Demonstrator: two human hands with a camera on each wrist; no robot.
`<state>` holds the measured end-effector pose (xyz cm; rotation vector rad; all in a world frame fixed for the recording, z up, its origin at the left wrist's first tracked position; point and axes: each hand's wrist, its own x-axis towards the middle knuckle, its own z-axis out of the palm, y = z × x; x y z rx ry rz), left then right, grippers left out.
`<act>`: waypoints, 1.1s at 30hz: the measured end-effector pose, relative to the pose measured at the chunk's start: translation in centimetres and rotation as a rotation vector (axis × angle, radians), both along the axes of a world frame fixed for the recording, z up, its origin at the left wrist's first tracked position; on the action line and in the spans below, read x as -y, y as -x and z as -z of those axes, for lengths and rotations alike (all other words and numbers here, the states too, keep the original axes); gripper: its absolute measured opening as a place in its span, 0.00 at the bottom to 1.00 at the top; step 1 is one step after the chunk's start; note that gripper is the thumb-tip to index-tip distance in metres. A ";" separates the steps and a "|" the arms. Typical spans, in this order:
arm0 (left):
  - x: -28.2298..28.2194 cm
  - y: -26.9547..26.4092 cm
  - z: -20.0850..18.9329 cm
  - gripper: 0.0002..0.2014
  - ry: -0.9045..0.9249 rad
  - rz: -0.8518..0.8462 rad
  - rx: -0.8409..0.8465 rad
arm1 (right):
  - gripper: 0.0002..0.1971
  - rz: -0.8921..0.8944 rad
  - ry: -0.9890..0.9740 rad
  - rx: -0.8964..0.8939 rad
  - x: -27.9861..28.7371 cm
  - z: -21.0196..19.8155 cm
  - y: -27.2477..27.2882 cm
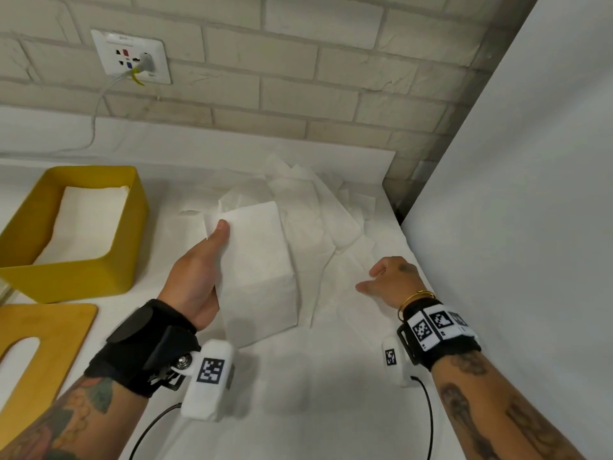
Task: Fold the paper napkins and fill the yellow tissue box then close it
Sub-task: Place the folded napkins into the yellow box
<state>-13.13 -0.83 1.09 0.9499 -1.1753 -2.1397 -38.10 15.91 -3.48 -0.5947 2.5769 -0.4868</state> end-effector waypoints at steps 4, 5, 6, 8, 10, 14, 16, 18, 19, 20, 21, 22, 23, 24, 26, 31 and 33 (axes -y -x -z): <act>0.2 -0.3 0.0 0.19 0.007 -0.014 0.003 | 0.18 0.015 0.026 -0.006 0.3 -0.1 0.1; 0.2 -0.4 0.0 0.19 0.007 -0.012 0.002 | 0.17 0.012 0.017 -0.002 0.3 -0.1 0.1; 0.2 -0.4 0.0 0.19 0.007 -0.008 0.003 | 0.18 0.010 0.006 0.001 0.3 -0.1 0.0; 0.2 -0.4 0.1 0.19 0.005 -0.006 0.007 | 0.22 0.025 0.006 0.001 0.2 -0.1 -0.1; 0.2 -0.4 0.2 0.19 0.002 -0.004 0.011 | 0.23 0.056 0.047 0.002 0.1 -0.1 -0.2; 0.1 -0.4 0.3 0.20 -0.005 0.006 0.009 | 0.15 0.046 0.068 0.008 0.3 -0.3 -0.5; 0.1 -0.4 0.4 0.20 -0.002 0.008 0.012 | 0.12 0.033 0.079 0.018 0.3 -0.2 -0.6; 0.2 -0.5 0.4 0.20 0.003 0.009 0.012 | 0.08 0.025 0.120 0.020 0.1 -0.1 -0.7; 0.3 -0.6 0.3 0.20 0.005 0.008 0.012 | 0.06 0.032 0.158 0.020 -0.1 -0.1 -0.7; 0.4 -0.7 0.3 0.19 0.006 0.009 0.009 | 0.06 0.040 0.200 0.013 -0.3 -0.2 -0.6; 0.5 -0.7 0.3 0.19 0.006 0.010 0.009 | 0.05 0.049 0.240 0.011 -0.5 -0.5 -0.4; 0.5 -0.8 0.4 0.20 0.005 0.013 0.009 | 0.04 0.055 0.279 0.012 -0.8 -1.0 -0.3; 0.7 -0.9 0.4 0.20 0.003 0.012 0.013 | 0.05 0.062 0.311 0.020 -1.0 -1.5 -0.2; 0.7 -0.9 0.5 0.20 -0.002 0.013 0.018 | 0.07 0.077 0.351 0.032 -1.3 -2.1 0.0; 0.7 -0.9 0.7 0.21 -0.016 0.010 0.022 | 0.13 0.110 0.467 0.071 -1.7 -3.5 0.3; 0.4 -0.6 0.8 0.19 -0.050 0.000 0.018 | 0.23 0.080 0.826 0.191 -2.0 -9.2 -1.4; 0.2 -0.3 0.8 0.19 -0.083 -0.006 0.008 | 0.25 0.024 1.040 0.360 -1.4 -11.7 -3.4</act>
